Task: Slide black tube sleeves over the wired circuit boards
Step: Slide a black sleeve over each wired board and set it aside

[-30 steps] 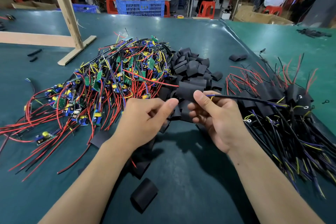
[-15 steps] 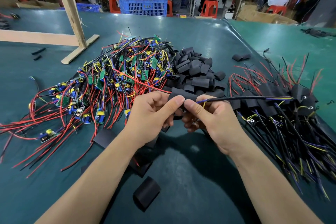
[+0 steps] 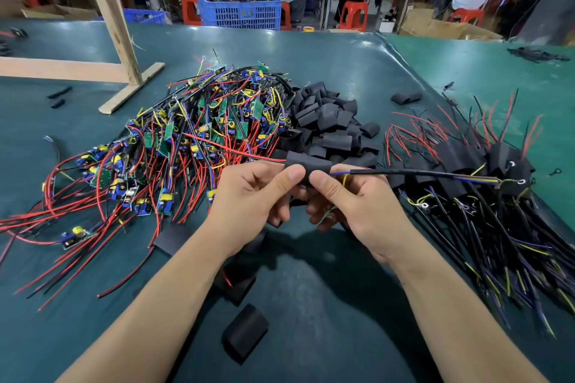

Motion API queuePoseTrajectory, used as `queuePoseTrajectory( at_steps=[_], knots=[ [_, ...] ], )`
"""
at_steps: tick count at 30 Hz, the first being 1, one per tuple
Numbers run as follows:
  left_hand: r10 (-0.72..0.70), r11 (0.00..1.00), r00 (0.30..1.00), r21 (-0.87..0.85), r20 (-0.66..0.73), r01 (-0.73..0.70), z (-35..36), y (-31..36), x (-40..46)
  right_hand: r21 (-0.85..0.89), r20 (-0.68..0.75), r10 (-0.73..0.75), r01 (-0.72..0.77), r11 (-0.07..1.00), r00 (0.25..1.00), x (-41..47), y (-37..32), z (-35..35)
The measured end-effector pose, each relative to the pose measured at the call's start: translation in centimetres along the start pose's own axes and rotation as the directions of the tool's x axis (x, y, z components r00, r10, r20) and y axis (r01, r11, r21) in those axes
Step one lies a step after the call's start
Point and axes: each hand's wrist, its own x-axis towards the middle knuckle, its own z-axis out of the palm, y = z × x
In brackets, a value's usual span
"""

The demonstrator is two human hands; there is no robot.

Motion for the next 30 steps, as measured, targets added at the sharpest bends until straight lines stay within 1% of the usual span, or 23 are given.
queuePoseTrajectory(
  at_steps=[2, 4, 5, 7, 9, 11, 13, 14, 16, 17, 19, 21, 23, 25, 27, 28, 29, 30],
  knots=[
    [-0.039, 0.998, 0.999, -0.057, 0.024, 0.04, 0.2, 0.0, 0.1, 0.004, -0.067, -0.022, 0.023, 1.0, 0.997, 0.1, 0.0, 0.1],
    [-0.081, 0.989, 0.996, -0.119, 0.027, 0.083, 0.1, 0.0, 0.2, 0.043, -0.233, -0.023, 0.035, 0.998, 0.972, 0.4, -0.2, -0.3],
    [-0.088, 0.987, 0.996, -0.137, 0.018, 0.09, 0.0, 0.0, 0.2, 0.072, -0.346, -0.023, 0.051, 0.996, 0.938, 0.5, -0.4, -0.8],
    [-0.069, 0.988, 0.998, -0.14, 0.004, 0.069, -0.4, 0.0, 0.3, 0.116, -0.565, -0.026, 0.111, 0.987, 0.825, 0.8, -1.1, -2.4],
    [-0.046, 0.992, 0.999, -0.121, 0.005, 0.046, -0.7, -0.1, 0.3, 0.15, -0.712, -0.016, 0.175, 0.973, 0.701, 0.9, -1.7, -4.1],
    [-0.036, 0.994, 0.999, -0.101, 0.012, 0.037, -0.9, -0.2, 0.3, 0.193, -0.793, 0.026, 0.211, 0.958, 0.608, 0.7, -2.1, -5.4],
    [-0.036, 0.996, 0.999, -0.076, 0.011, 0.037, -0.9, -0.4, 0.3, 0.308, -0.819, 0.146, 0.211, 0.927, 0.555, 0.6, -2.1, -6.3],
    [-0.034, 0.998, 0.999, -0.059, 0.011, 0.034, -0.9, -0.4, 0.3, 0.404, -0.803, 0.23, 0.219, 0.888, 0.55, 0.6, -2.1, -6.7],
    [-0.024, 0.999, 1.0, -0.026, 0.01, 0.024, -0.9, -0.5, 0.4, 0.587, -0.739, 0.354, 0.29, 0.756, 0.573, 0.6, -2.1, -7.1],
    [-0.019, 1.0, 1.0, -0.017, 0.01, 0.019, -0.9, -0.6, 0.4, 0.635, -0.716, 0.374, 0.33, 0.698, 0.589, 0.7, -2.0, -7.2],
    [-0.008, 1.0, 1.0, -0.014, 0.009, 0.008, -1.0, -0.6, 0.4, 0.677, -0.686, 0.372, 0.361, 0.641, 0.625, 0.8, -1.8, -7.3],
    [0.004, 1.0, 1.0, -0.011, -0.003, -0.004, -1.1, -0.5, 0.5, 0.716, -0.637, 0.366, 0.344, 0.607, 0.679, 1.0, -1.6, -7.0],
    [0.022, 1.0, 1.0, -0.008, -0.019, -0.022, -1.4, -0.4, 0.4, 0.75, -0.576, 0.379, 0.283, 0.598, 0.725, 1.1, -1.5, -6.4],
    [0.041, 0.999, 0.999, -0.001, -0.03, -0.041, -1.6, -0.3, 0.4, 0.787, -0.519, 0.404, 0.235, 0.571, 0.753, 1.2, -1.4, -5.9],
    [0.049, 0.999, 0.998, 0.0, -0.043, -0.049, -1.7, -0.2, 0.5, 0.835, -0.469, 0.419, 0.236, 0.496, 0.778, 1.2, -1.3, -5.5],
    [0.05, 0.999, 0.997, -0.001, -0.055, -0.05, -1.8, -0.2, 0.6, 0.847, -0.453, 0.424, 0.23, 0.48, 0.784, 1.2, -1.2, -5.3],
    [0.055, 0.998, 0.996, 0.009, -0.073, -0.055, -1.9, -0.2, 0.6, 0.84, -0.449, 0.428, 0.207, 0.502, 0.785, 1.3, -1.2, -5.2],
    [0.074, 0.996, 0.992, 0.054, -0.101, -0.069, -2.0, -0.2, 0.6, 0.817, -0.45, 0.43, 0.166, 0.553, 0.783, 1.4, -1.1, -5.0]
  ],
)
